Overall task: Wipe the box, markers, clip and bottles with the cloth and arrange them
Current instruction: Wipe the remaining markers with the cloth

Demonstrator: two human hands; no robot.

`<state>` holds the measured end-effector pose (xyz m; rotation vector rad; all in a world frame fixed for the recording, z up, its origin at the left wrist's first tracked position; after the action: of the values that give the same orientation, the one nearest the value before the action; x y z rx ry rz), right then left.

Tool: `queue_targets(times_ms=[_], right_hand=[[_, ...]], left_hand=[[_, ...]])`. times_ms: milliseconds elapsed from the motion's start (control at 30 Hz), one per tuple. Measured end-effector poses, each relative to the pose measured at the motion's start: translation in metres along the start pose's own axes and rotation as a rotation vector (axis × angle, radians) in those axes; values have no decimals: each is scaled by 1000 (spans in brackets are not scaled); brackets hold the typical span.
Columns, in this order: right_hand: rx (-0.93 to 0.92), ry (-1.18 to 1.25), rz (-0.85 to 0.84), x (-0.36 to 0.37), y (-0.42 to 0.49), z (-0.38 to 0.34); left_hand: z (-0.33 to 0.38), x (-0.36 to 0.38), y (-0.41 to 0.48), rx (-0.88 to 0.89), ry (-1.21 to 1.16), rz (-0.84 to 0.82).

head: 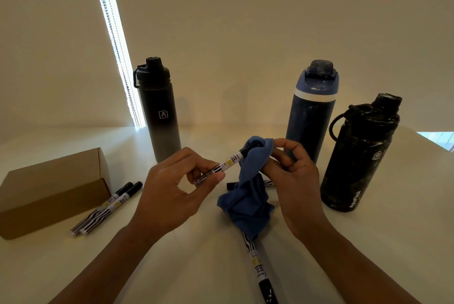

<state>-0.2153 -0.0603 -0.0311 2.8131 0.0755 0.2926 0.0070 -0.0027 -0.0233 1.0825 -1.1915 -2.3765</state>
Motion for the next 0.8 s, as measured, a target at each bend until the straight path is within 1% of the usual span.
queue_targets(times_ms=[167,267,400,467,567,700,800], right_hand=[[-57,-52,-60,3,-5,-5],[-66,-75,-28,0,-2,-4],[-11,-30,5,-2,1,1],[5,-25,-33,-2,2,1],[-26,-78,-117,0,-1,-1],[-57,-102,-53,-3,1,-2],[-35,-93,-11,-5,2,1]], left_hand=[[-2,2,-1,59,20,-18],[-2,2,-1,79,27,-14],[1,3,-1,91,26,-7],[0,3,-2,93,34,-5],[-2,3,-3,91,51,-18],[-3,4,-3,98,65,-27],[-1,4,-2,100,54,-19]])
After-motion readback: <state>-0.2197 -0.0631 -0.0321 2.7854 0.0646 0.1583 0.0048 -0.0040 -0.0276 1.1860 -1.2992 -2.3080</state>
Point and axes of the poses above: each hand's wrist, its own y-axis towards the middle knuckle, its own x-axis out of the palm, z = x × y, the point moved 1 cm from there along y, towards the middle knuckle, and after that the axes turned 1 degree about z, right-handed, at the moved point
